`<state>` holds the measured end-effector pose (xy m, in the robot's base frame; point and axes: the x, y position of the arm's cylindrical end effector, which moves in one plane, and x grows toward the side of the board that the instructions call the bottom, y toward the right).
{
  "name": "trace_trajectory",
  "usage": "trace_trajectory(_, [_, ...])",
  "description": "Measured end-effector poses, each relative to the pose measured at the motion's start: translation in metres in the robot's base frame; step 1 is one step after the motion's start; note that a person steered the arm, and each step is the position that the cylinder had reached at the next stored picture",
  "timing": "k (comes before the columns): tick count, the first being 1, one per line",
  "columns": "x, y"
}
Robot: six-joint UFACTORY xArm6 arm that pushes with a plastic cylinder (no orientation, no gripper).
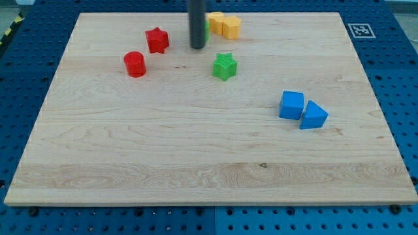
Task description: Push the green blocks into the yellow blocks
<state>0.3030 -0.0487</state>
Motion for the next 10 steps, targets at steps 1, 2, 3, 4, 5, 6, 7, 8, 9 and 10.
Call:
trace_trajectory(1, [0.050,-0.001])
trace_trajectory(2, [0.103,0.026])
trace_trajectory(3, [0.094,0.069])
trace_trajectory(4, [0.057,0.074])
trace_trajectory(5, [0.030,0.074])
trace_trajectory(6, [0.011,0.074])
trace_trajectory(7, [0.000,0.068])
trace_trajectory(8, [0.000,0.022])
trace_trajectory(9, [-0.026,0.001])
trace_trajectory(10, [-0.044,0.003])
